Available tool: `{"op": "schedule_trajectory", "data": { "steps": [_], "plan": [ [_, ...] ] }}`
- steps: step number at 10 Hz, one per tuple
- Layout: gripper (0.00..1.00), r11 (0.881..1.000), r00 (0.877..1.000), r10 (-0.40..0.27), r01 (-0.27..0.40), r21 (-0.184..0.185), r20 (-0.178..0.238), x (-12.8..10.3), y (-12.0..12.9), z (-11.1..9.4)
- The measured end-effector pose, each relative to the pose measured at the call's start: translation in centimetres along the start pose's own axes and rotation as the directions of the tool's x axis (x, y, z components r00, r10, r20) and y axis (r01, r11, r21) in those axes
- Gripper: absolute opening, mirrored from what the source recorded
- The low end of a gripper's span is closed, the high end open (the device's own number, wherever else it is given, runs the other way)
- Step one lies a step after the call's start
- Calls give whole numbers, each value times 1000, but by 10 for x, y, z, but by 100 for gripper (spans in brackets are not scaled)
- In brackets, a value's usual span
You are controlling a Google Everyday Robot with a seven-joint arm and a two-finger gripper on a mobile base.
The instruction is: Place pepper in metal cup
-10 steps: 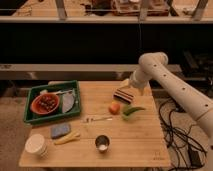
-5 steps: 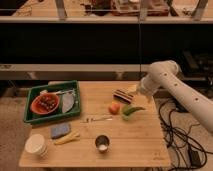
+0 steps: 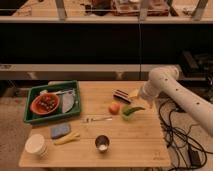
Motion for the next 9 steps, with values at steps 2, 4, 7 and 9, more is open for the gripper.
{"op": "schedule_trajectory", "data": {
  "steps": [2,4,7,9],
  "plan": [
    [80,1000,1000,11,-11,0,7,-2,7,-2],
    [80,1000,999,-13,11,29,51,-6,11,2],
    [80,997,993,-52,45,66,103,-11,8,13],
    [80,995,992,-66,58,76,111,-13,7,15]
  ]
}}
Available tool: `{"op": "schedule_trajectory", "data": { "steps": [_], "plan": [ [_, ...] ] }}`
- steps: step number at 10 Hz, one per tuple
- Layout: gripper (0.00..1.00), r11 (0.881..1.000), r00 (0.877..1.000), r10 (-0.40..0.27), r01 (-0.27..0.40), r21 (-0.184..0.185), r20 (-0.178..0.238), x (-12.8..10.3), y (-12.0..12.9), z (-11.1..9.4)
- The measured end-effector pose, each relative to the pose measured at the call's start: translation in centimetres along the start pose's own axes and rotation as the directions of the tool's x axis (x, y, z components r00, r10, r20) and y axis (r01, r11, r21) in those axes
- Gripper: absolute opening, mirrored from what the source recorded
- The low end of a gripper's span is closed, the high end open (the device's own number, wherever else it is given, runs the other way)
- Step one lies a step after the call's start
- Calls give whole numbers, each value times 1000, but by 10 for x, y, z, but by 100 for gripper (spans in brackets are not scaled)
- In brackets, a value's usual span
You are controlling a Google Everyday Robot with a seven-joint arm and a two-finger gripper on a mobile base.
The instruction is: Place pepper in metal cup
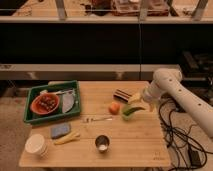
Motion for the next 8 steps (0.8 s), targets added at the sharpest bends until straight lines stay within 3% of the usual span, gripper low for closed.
{"op": "schedule_trajectory", "data": {
  "steps": [2,3,8],
  "plan": [
    [79,1000,1000,-16,16,6,11,-2,-1,4],
    [73,1000,1000,-25,25,8,17,-3,-2,6],
    [23,999,998,-45,45,7,42,-4,-5,11]
  ]
}}
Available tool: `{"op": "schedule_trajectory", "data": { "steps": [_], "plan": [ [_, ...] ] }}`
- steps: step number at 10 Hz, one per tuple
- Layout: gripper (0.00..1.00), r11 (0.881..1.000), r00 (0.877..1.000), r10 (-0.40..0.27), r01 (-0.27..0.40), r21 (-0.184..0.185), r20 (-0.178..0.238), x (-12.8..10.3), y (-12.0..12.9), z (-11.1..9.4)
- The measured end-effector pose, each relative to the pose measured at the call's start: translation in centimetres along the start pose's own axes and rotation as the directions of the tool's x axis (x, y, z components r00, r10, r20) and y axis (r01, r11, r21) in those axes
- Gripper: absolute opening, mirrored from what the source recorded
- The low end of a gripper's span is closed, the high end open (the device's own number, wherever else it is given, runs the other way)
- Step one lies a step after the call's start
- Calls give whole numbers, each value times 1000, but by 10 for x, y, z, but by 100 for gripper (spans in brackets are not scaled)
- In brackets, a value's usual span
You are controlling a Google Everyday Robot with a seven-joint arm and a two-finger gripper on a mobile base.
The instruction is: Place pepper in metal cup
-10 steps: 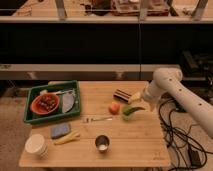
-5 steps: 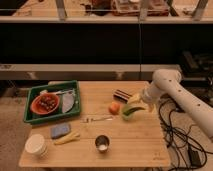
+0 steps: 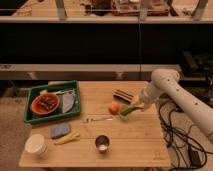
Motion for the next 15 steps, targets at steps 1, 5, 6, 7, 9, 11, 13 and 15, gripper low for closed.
{"op": "schedule_trajectory", "data": {
  "steps": [1,5,6,7,9,11,13,15],
  "plan": [
    [19,1000,1000,-2,2,0,2,0,-1,0],
    [18,999,1000,-23,23,37,0,6,-23,-17],
    [18,998,999,-33,32,61,4,9,-33,-27],
    [18,996,999,-41,40,79,7,11,-42,-32],
    [18,991,997,-72,69,111,26,18,-70,-41],
    [18,989,994,-96,89,120,56,23,-91,-41],
    [18,989,991,-103,93,118,82,29,-103,-43],
    [18,989,991,-94,83,119,96,32,-110,-49]
  ]
}}
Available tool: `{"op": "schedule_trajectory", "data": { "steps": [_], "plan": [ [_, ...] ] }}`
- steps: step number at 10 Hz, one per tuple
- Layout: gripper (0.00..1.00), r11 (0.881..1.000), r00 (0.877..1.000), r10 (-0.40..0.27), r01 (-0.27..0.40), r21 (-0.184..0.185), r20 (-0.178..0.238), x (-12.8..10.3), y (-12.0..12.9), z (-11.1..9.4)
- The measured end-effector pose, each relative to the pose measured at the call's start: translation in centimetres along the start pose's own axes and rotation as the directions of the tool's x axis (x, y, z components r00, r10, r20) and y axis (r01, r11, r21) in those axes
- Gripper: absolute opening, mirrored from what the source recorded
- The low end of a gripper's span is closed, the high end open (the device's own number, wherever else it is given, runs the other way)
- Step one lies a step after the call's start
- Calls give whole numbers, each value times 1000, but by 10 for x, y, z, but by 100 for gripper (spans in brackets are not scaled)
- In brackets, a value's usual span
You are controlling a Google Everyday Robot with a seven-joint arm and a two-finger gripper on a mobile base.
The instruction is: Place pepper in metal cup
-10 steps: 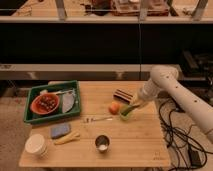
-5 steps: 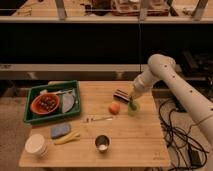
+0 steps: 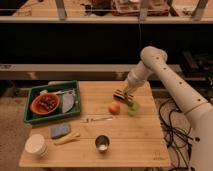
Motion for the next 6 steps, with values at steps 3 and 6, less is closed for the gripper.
{"op": "schedule_trajectory", "data": {
  "steps": [3,6],
  "plan": [
    [18,1000,1000,11,-11,-1,19,0,-10,-11],
    [18,1000,999,18,-17,-20,45,-6,-32,-27]
  ]
}}
